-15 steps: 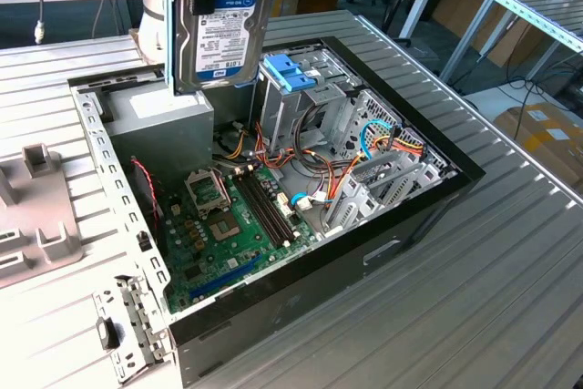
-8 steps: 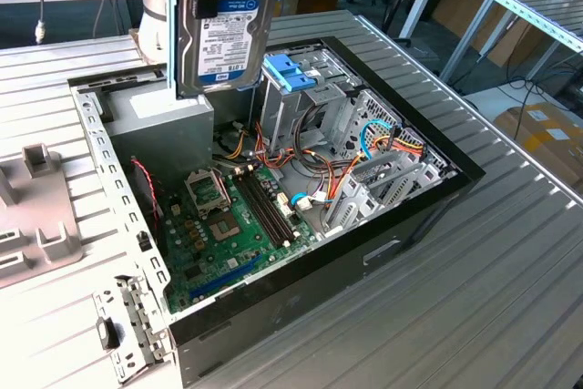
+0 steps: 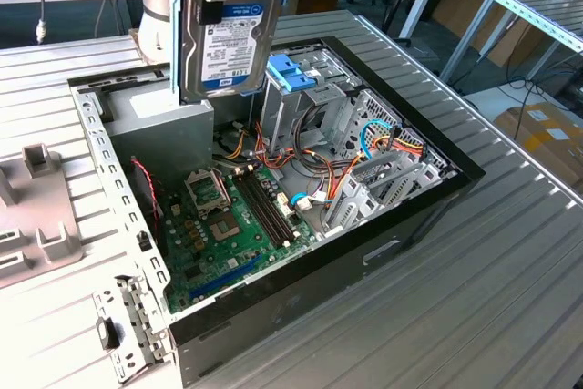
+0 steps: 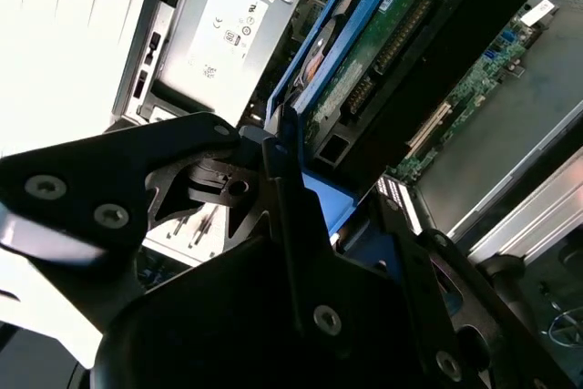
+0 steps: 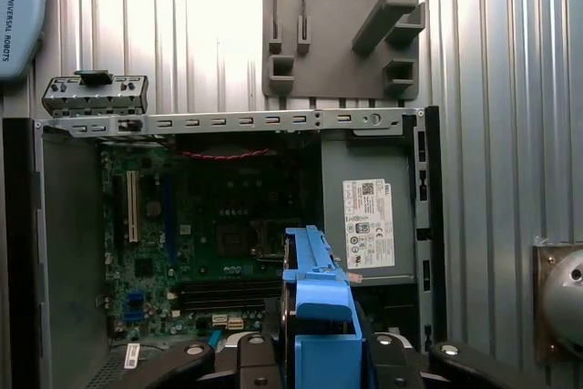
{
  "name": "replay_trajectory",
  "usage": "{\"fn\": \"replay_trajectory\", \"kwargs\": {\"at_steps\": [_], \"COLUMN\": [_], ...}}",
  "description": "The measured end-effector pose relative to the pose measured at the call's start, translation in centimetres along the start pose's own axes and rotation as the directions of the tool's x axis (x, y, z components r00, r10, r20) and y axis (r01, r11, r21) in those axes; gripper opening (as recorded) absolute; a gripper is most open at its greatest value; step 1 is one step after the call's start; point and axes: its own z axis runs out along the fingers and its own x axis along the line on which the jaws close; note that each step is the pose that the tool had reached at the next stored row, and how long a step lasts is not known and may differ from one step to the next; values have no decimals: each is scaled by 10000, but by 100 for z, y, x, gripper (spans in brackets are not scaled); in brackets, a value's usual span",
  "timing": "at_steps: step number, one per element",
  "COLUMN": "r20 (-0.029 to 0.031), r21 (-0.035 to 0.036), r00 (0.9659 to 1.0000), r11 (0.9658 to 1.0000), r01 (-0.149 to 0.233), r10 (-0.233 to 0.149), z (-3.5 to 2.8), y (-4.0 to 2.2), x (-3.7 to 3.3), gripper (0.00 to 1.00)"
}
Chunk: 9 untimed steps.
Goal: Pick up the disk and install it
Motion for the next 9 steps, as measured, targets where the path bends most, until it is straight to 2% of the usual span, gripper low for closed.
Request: {"fn": "replay_trajectory", "kwargs": {"at_steps": [9], "r20": [-1], "r21": [0], "r00": [10000], "r11": [10000], "r01": [-1], "r10": [1], "z": [-5], "y": [-4], "x": [117], "gripper": [37]}}
